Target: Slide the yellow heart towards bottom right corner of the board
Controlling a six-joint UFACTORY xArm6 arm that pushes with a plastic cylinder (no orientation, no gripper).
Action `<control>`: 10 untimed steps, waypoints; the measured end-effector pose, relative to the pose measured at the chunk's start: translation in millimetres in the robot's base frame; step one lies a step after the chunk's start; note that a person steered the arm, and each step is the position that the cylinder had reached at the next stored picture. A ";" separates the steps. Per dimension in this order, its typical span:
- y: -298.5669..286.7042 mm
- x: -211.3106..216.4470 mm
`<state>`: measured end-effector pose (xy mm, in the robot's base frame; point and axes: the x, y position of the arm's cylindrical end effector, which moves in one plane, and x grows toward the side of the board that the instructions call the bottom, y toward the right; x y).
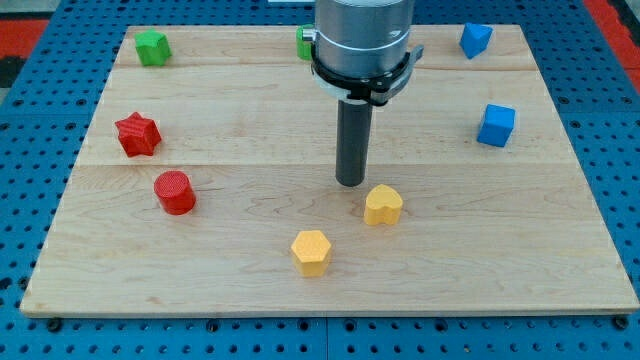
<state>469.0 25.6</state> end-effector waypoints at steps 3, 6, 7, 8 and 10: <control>57.9 51.1; 106.9 71.3; 106.9 71.3; 106.9 61.6; 111.8 42.9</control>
<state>511.9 137.3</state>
